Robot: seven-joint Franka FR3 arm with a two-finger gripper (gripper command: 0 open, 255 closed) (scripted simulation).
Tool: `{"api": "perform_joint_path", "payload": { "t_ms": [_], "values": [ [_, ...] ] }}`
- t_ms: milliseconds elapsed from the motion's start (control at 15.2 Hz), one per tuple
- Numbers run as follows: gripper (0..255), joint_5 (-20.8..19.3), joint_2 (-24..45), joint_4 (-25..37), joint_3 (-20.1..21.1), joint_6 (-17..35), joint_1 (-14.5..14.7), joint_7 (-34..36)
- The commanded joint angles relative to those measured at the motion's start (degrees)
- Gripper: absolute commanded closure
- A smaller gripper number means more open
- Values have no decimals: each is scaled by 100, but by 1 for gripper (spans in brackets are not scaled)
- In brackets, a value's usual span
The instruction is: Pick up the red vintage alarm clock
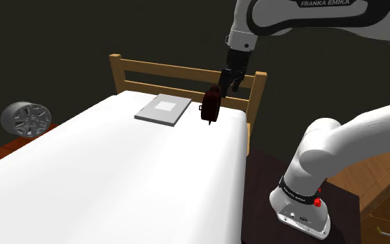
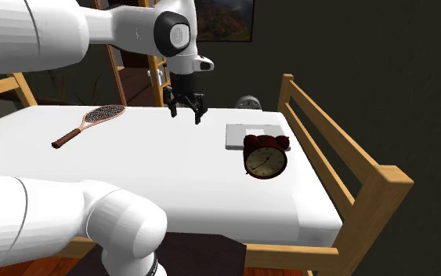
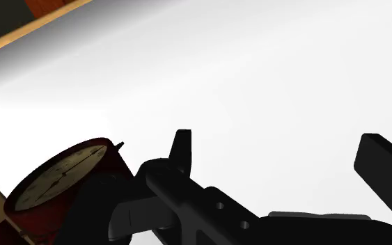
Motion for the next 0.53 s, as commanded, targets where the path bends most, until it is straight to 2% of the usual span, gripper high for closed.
{"api": "perform_joint_path", "payload": {
  "t_ms": [0, 462],
  "values": [
    [0, 0, 0, 0, 0, 0, 0, 0],
    [0, -1068, 2343, 1521, 475, -407, -433, 752]
  ]
}}
